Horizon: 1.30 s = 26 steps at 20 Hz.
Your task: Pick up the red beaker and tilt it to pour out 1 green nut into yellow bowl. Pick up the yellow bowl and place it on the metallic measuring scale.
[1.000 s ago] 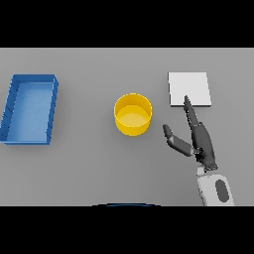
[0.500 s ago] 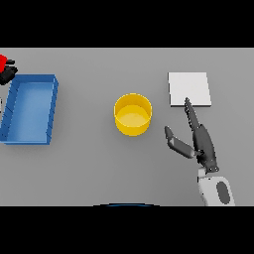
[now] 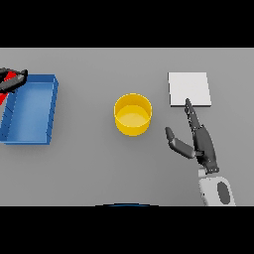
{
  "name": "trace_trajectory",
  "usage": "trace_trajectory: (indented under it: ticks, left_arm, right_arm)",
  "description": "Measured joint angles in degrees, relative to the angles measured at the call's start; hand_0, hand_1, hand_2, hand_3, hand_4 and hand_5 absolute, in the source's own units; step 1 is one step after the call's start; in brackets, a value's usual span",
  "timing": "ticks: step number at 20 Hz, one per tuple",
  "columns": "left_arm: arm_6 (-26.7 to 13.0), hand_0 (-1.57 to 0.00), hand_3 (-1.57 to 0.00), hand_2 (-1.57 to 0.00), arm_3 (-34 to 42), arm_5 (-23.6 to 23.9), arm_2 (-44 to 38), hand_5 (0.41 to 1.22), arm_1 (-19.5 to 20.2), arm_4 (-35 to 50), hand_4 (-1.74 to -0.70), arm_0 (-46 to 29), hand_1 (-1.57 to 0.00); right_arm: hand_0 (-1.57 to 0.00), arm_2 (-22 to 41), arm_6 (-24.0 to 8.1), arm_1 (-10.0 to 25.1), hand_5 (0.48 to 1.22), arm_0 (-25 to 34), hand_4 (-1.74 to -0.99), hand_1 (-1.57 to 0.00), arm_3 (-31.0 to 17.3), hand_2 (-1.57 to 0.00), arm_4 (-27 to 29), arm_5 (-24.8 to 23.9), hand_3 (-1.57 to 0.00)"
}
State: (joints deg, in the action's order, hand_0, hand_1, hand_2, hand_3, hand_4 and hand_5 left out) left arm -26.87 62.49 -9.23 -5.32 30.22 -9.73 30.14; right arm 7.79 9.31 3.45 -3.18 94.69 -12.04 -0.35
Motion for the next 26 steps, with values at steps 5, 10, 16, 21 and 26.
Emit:
trace_trajectory:
  ticks: [5, 10, 16, 21, 26]
  left_arm:
    - [-2.58, -0.16, -0.14, -0.14, -1.70, -1.70, 3.50, 0.627, 1.65, -4.51, -0.80, 0.51, -0.14]
    - [1.59, -0.05, -0.05, -0.04, -0.58, 0.43, 3.19, 0.635, 1.25, -4.63, -0.78, 0.28, -0.05]
    - [2.93, -0.01, -0.01, -0.01, 1.83, 1.77, 2.42, 0.673, -1.00, -2.58, -0.80, 0.03, -0.01]
    - [2.25, 0.00, 0.00, 0.00, 2.67, 1.41, 2.04, 0.688, -1.39, -1.69, -0.81, -1.37, 0.00]
    - [2.65, 0.00, 0.00, 0.00, 3.22, 0.61, 1.91, 0.691, -0.81, -1.44, -0.80, -1.68, 0.00]
  right_arm:
    - [0.00, -0.03, -1.11, 0.36, 0.665, 1.32, -1.158, 0.00, -0.38, 0.00, -1.53, -1.12, 0.00]
    - [0.00, 1.58, -5.46, 0.37, 0.638, 1.45, -1.115, 0.00, 0.52, 0.00, -5.70, -2.83, 0.00]
    - [0.00, 6.58, -6.64, 9.93, 0.637, 9.47, -1.128, 0.00, -0.99, 0.00, -14.30, 4.73, 0.00]
    - [0.00, 13.52, -5.87, 16.62, 0.632, 19.51, -1.152, 0.00, -5.99, 0.00, -24.98, 10.30, 0.00]
    - [0.00, 20.26, -0.95, 19.21, 0.643, 28.36, -1.161, 0.00, -11.89, 0.00, -31.19, 15.34, 0.00]
